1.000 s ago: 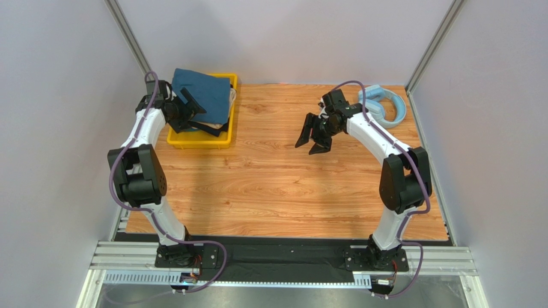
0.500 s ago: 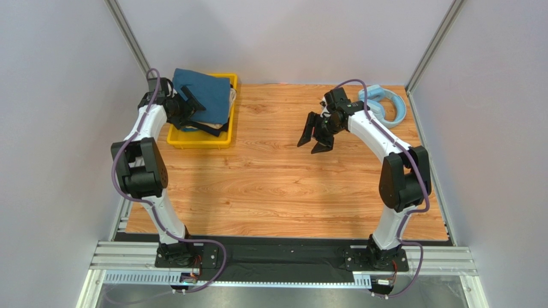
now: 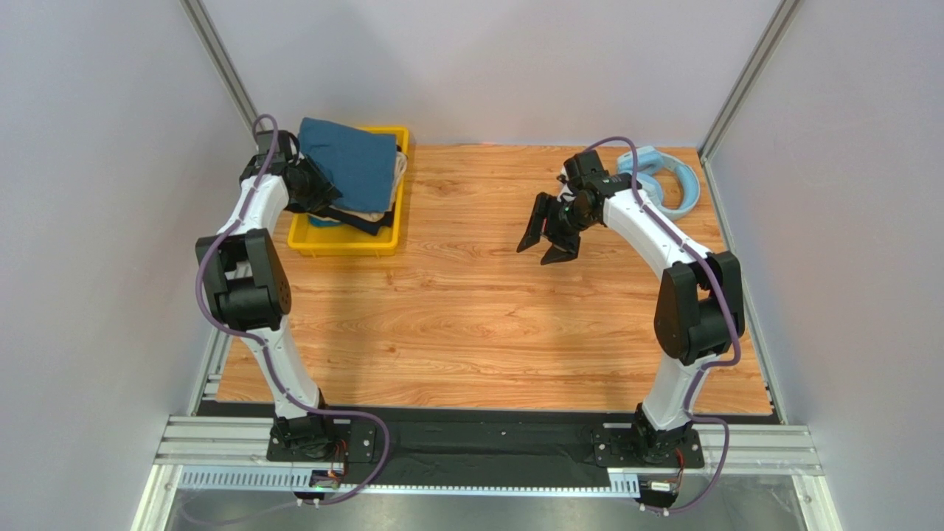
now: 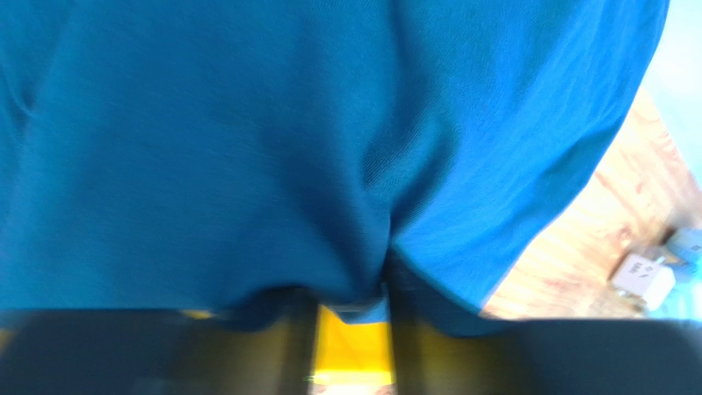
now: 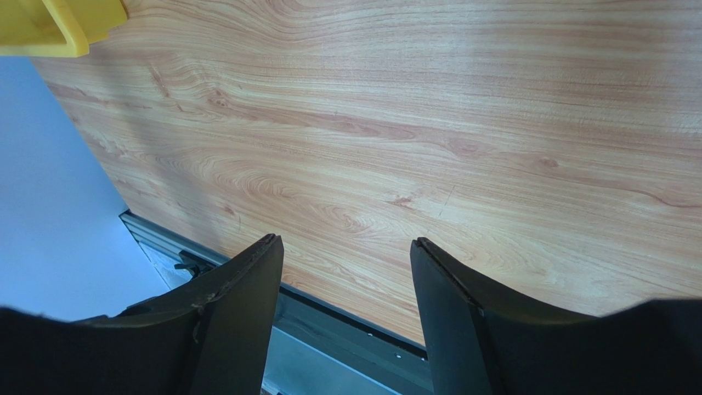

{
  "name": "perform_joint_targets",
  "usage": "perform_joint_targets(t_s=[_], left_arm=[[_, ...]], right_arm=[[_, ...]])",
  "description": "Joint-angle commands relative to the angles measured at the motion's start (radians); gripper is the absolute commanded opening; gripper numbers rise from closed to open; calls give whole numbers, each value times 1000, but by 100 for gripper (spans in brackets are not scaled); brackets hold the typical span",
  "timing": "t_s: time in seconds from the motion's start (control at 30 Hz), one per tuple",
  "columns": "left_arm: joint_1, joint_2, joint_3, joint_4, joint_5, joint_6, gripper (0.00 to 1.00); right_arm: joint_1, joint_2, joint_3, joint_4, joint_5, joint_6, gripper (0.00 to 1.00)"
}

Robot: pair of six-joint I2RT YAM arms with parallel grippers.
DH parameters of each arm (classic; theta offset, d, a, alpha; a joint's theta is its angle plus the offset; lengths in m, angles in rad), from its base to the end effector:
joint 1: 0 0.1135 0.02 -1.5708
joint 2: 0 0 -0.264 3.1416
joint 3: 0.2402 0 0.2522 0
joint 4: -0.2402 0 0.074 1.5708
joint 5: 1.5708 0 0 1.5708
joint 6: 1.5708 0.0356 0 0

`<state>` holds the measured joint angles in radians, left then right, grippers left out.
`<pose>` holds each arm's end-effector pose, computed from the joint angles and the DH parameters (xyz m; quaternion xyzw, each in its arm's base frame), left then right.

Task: Fold and stack the t-shirts
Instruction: Grab the tshirt from the pile, then move the tshirt to the center of the board

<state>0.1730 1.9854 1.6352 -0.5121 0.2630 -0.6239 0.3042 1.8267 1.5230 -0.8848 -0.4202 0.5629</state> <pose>0.4425 0.0679 0.2452 -0.3188 0.8746 -0.1967 0.3077 0.3565 0.1272 0.2541 0.0846 0.9573 0.2639 0.0826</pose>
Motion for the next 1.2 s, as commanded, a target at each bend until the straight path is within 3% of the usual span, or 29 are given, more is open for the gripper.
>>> perform_joint_targets(t_s=[0.0,0.23,0.47,0.8,1.03,1.17], left_arm=[[5,-37,25,81,7,23,4],[5,-78,46,101,28,32,0],[-6,-125,81,205,84,-112,0],[-40,-28,386,60,142,-106,0],[-52,-83,316,35,105,-76,0],[-67,-86,385,57,120,-66,0]], right_arm=[[-4,-7,9,-8,-6,2,64],[-2,3,5,3,-25,17,64],[-4,-17,-27,32,-46,23,63],[-7,-43,-96,69,-97,17,63],[-4,-76,-144,67,-101,-6,63],[-5,-84,-165,69,-89,-14,63]])
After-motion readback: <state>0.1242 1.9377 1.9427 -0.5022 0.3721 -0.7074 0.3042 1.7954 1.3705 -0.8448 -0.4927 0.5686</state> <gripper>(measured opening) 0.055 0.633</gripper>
